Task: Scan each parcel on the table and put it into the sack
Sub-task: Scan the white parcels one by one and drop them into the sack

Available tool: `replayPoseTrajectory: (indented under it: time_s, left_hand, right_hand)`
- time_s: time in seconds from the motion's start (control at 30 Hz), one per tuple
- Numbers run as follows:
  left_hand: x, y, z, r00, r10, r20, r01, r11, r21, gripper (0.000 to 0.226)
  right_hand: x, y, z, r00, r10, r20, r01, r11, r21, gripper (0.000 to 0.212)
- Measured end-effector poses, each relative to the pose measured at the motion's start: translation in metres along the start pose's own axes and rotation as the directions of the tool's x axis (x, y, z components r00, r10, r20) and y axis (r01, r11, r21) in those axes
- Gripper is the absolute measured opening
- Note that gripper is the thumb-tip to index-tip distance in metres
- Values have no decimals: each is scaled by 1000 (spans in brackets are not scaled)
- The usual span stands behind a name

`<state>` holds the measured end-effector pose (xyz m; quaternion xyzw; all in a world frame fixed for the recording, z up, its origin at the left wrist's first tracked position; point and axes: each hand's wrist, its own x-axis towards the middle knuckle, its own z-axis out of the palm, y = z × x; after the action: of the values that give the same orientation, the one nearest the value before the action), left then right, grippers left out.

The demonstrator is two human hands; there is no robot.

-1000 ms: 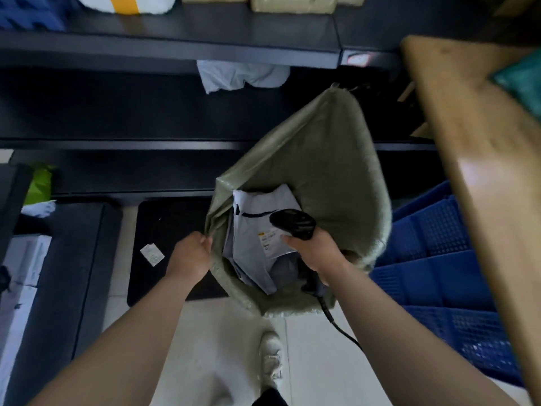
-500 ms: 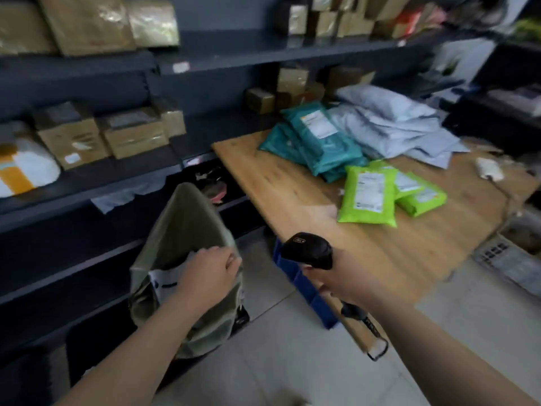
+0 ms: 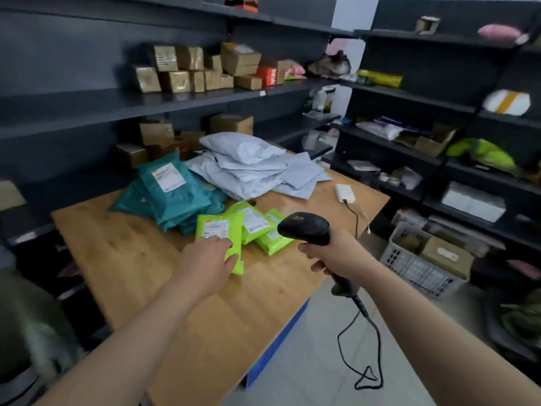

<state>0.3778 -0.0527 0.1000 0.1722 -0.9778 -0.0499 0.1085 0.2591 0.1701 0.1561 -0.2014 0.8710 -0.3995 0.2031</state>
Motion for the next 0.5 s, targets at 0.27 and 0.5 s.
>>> replayPoseTrajectory:
  time_s: [0.27,0.5]
  left_hand:
    - [121,81,31,1000,-13,-2,13,1000,21,36]
    - [261,110,64,999,-31,12,30,998,46,37]
  right_hand:
    - [114,49,-107,1000,19,-16,-20,1000,-19,24]
    - [253,73,-169,999,31,-40,-33,999,-35,16]
